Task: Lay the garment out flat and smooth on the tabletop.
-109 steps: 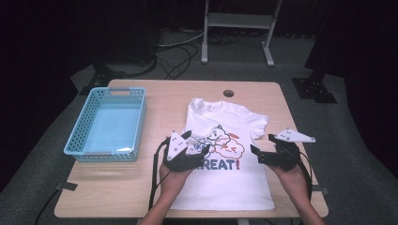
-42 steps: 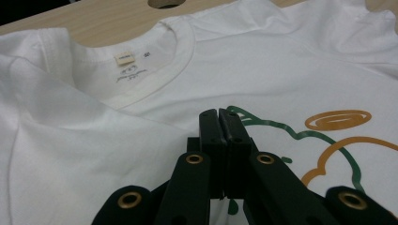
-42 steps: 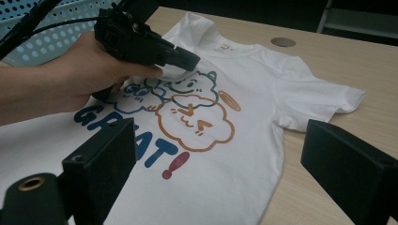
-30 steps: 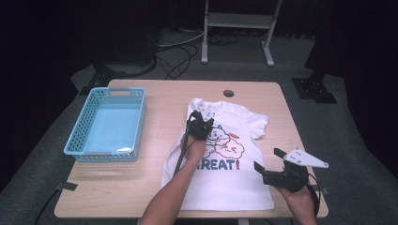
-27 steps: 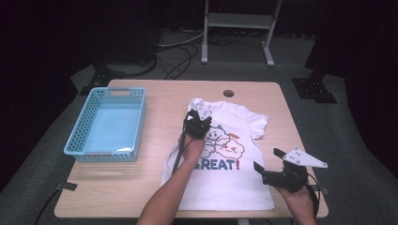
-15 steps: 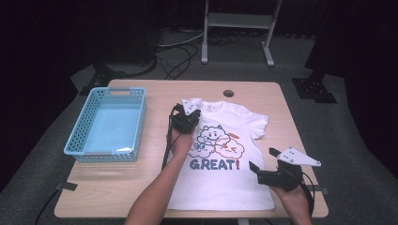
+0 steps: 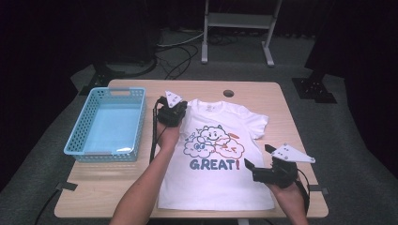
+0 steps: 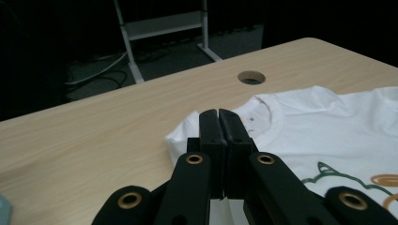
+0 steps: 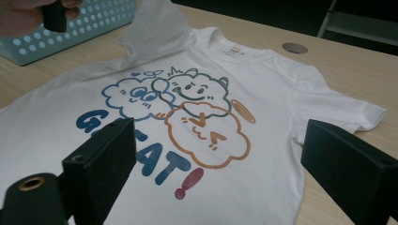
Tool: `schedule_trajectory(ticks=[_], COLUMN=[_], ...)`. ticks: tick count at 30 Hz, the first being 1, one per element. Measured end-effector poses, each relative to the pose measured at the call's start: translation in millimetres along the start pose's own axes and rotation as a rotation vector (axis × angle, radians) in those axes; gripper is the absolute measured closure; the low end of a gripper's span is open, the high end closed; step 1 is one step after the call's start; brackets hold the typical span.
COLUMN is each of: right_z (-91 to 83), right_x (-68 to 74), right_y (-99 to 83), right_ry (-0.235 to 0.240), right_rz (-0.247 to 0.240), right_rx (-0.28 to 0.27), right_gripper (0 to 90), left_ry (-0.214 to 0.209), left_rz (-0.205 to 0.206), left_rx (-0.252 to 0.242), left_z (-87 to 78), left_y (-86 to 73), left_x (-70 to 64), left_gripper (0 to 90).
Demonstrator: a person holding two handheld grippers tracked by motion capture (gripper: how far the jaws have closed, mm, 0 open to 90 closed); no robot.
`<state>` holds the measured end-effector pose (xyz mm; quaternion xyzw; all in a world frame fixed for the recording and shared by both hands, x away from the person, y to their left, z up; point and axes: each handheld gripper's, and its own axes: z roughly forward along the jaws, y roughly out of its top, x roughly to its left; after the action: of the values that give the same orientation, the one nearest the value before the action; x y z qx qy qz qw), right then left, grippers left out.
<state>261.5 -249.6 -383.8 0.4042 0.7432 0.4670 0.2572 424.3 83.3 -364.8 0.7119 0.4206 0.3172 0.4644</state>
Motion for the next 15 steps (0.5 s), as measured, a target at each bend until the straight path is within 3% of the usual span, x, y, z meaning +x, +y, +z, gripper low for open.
schedule_trajectory(ticks=[15], right_z=[8.2], right_x=[6.9], right_y=[9.0], right_ry=[0.003], right_rz=[-0.016], right_rx=[0.006], right_gripper=[10.2], left_ry=[0.096], left_rz=[-0.062], left_rx=[0.002], left_z=[-8.9], left_y=[0.5], left_x=[44.0], left_gripper=[89.3])
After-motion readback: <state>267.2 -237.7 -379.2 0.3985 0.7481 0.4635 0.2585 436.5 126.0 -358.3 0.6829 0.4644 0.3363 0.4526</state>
